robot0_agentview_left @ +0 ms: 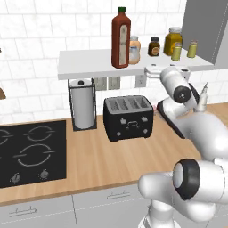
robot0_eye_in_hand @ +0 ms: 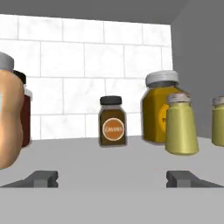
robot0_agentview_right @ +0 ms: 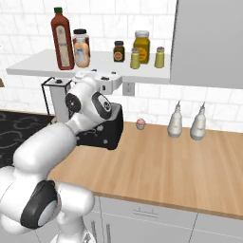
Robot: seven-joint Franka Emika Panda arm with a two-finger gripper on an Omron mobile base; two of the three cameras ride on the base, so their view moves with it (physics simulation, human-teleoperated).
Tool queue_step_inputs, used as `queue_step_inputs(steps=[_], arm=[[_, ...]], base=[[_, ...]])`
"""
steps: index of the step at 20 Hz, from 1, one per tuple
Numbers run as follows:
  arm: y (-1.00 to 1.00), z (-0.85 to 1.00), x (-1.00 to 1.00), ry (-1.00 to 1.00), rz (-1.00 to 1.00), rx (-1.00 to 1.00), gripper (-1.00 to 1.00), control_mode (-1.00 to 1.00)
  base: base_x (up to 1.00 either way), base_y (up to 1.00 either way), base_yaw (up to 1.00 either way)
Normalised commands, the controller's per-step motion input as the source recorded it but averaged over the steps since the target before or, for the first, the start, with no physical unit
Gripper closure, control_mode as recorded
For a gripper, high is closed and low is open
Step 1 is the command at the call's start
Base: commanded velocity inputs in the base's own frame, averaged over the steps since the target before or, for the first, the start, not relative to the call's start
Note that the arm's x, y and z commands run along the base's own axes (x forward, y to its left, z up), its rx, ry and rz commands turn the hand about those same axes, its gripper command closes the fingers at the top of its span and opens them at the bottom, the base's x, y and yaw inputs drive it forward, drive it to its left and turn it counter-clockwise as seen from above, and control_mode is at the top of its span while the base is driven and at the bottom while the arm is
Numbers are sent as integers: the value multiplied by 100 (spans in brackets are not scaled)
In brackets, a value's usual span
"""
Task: Put the shaker and condiment bottle from the counter next to their counterparts in the cabinet.
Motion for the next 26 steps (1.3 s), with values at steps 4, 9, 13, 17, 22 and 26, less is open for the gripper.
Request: queue_step_inputs(steps=[4,9,13,17,22,26], arm=[[91,20,-100,-2,28,-5,-100,-100],[65,0,-97,0,17,-5,-100,-100],[31,12,-100,0,21,0,-100,-100],[29,5,-100,0,18,0,-100,-100],[24,0,-100,0,17,0,-100,-100],[20,0,-96,0,14,0,-100,-100]], base=[[0,0,0],[0,0,0],[0,0,0],[0,0,0],[0,0,0],[0,0,0]])
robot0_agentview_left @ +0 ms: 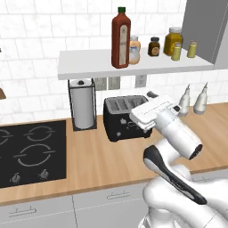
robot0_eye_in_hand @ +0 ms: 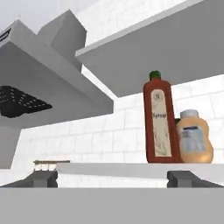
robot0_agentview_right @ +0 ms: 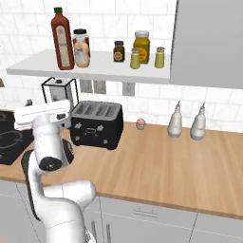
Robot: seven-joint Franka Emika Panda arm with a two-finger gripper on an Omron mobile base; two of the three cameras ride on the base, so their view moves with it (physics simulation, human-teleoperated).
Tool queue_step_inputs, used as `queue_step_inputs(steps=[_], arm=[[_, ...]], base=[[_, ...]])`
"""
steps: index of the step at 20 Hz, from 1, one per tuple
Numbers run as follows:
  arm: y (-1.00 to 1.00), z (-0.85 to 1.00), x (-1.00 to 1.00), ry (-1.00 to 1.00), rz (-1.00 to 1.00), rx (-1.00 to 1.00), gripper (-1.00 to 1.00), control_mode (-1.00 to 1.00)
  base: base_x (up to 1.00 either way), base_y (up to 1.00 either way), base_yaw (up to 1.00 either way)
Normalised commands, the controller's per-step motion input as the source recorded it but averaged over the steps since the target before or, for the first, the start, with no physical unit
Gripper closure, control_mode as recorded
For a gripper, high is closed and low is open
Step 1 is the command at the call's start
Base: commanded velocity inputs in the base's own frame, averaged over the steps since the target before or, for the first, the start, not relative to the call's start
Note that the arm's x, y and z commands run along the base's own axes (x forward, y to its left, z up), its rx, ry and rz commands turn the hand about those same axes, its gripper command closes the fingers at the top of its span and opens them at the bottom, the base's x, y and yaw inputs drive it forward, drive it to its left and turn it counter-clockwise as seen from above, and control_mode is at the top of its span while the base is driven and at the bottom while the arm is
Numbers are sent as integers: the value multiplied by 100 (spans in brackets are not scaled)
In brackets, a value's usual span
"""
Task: Put the shaker and condiment bottle from the counter next to their counterparts in the cabinet.
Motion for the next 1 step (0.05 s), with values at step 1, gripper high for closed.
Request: queue_step_inputs(steps=[1], arm=[[13,0,-83,0,11,0,-100,-100]], base=[[0,0,0]])
